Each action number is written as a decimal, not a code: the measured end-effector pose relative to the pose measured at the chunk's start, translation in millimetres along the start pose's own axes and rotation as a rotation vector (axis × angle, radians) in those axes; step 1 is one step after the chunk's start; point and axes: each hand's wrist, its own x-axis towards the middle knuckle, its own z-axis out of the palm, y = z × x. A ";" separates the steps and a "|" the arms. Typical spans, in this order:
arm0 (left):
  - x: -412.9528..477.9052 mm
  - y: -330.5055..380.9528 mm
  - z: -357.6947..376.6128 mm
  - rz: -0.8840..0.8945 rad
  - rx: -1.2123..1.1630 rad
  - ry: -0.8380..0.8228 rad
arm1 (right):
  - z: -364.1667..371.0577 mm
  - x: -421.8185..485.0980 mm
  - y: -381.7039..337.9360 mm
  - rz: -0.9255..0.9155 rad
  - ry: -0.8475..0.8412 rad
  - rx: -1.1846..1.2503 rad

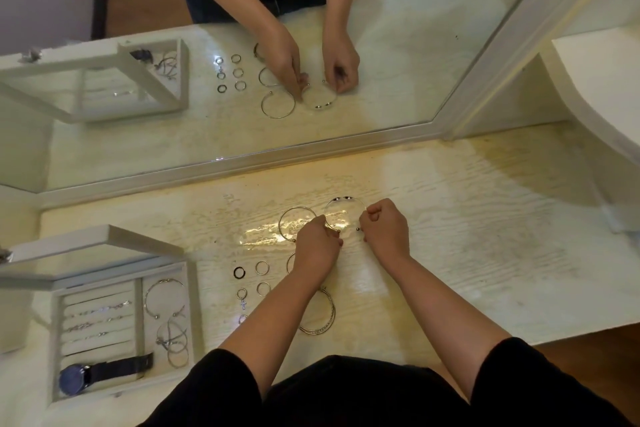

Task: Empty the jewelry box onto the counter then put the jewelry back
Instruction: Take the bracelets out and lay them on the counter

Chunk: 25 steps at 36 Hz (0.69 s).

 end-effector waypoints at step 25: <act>0.9 0.0 1.8 0.064 0.146 -0.051 | 1.9 5.8 -2.4 0.024 0.000 -0.127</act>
